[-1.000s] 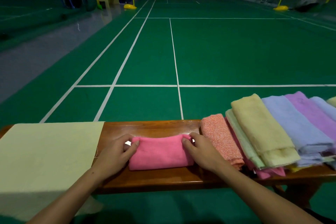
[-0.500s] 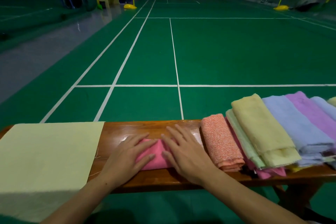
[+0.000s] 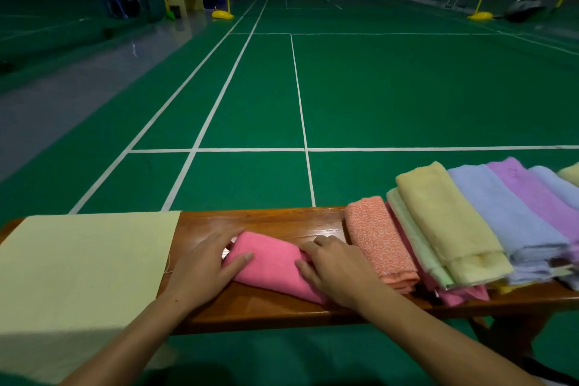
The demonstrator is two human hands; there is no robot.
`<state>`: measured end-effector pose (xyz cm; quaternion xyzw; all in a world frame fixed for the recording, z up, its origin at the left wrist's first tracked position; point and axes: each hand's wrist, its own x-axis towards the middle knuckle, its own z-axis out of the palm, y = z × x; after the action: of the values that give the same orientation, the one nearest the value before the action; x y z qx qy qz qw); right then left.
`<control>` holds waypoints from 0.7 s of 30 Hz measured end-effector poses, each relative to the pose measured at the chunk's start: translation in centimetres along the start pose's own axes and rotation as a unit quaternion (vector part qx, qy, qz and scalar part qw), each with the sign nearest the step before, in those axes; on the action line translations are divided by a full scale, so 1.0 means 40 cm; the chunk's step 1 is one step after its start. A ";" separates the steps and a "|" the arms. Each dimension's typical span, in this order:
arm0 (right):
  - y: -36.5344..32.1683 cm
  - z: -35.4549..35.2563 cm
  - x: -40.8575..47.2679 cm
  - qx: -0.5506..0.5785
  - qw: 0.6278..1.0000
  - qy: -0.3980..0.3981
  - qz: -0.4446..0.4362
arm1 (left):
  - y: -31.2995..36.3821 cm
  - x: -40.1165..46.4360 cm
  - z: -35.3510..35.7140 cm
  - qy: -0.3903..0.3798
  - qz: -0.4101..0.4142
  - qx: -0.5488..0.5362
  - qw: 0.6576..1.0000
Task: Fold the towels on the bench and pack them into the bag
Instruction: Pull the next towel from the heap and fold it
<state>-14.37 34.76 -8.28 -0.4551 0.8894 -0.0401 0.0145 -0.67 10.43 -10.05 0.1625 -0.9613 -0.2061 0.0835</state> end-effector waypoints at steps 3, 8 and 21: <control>-0.018 0.005 0.000 0.016 1.000 -0.008 -0.005 | -0.008 0.016 0.000 0.000 -0.016 -0.015 1.000; -0.040 0.030 0.006 0.057 0.998 -0.023 -0.013 | -0.020 0.042 0.013 -0.032 -0.058 0.001 0.998; -0.064 0.029 0.044 0.443 0.891 -0.093 0.029 | 0.046 0.066 -0.075 -0.071 -0.011 -0.406 0.911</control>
<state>-13.26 31.78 -9.22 -0.3767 0.7868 -0.3874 0.2984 -2.96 9.99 -6.30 0.1105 -0.7965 -0.5902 0.0712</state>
